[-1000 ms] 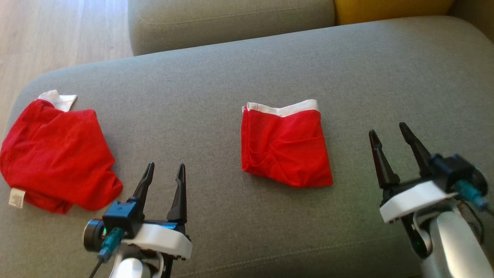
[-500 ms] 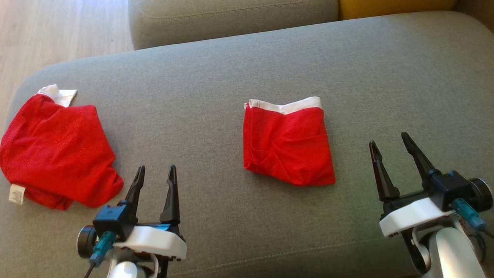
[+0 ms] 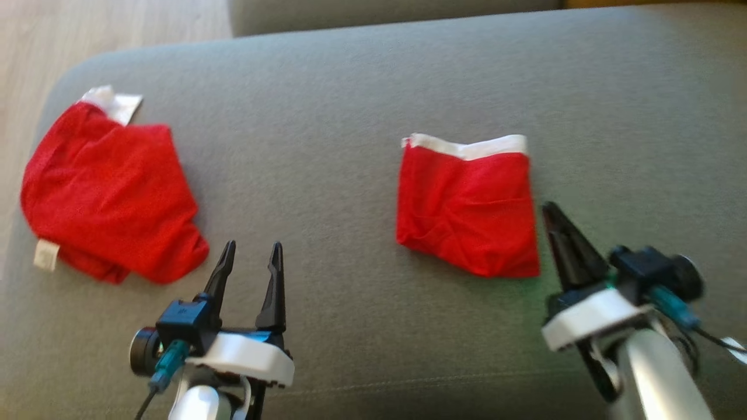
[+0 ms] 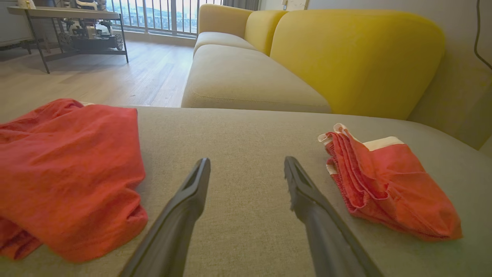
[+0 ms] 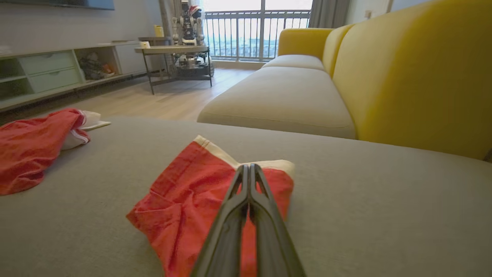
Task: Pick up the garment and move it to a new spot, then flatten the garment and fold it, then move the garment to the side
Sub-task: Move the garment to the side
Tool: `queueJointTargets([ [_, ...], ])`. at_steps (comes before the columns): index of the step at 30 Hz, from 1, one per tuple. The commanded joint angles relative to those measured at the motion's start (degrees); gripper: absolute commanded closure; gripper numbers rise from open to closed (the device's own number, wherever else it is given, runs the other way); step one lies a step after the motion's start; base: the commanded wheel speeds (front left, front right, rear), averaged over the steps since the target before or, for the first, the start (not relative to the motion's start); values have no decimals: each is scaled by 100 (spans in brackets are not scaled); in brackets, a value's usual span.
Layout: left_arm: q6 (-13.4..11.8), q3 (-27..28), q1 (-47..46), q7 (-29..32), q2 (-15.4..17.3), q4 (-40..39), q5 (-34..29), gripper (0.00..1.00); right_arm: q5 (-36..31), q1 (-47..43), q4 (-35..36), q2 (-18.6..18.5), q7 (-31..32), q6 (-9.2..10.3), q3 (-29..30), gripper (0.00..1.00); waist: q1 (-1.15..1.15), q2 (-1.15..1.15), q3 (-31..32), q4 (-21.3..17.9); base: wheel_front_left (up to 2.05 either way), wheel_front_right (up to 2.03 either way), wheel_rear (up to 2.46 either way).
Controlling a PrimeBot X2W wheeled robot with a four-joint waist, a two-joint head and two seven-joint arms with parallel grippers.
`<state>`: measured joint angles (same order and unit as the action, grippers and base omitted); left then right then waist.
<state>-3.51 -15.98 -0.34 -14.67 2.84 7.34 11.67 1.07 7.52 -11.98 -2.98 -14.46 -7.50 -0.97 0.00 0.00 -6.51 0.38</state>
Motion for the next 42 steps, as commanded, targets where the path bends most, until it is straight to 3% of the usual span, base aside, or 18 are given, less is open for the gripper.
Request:
queueJointTargets([
  [1,30,144,-280,-33,4,-153,-51,0,-34,358,101,10,-53,1,-230,100,0,0,-169,194,0,0,0],
  [11,6,-78,-499,-33,4,-140,-64,0,-14,1162,-1459,-119,-53,1,-455,100,0,0,-589,957,0,0,0],
  [17,-45,-137,-519,-33,4,-110,-12,0,67,1370,-2213,-202,-53,1,-571,100,0,0,-636,1170,0,0,0],
  [37,-67,-142,-547,-33,4,-40,-22,0,1097,1244,-2299,-331,-53,1,-2328,100,0,0,-497,894,0,0,0],
  [42,-70,-82,-500,-33,4,-25,-21,0,1359,1344,-2210,-371,-53,1,-2276,100,0,0,-350,749,0,0,0],
])
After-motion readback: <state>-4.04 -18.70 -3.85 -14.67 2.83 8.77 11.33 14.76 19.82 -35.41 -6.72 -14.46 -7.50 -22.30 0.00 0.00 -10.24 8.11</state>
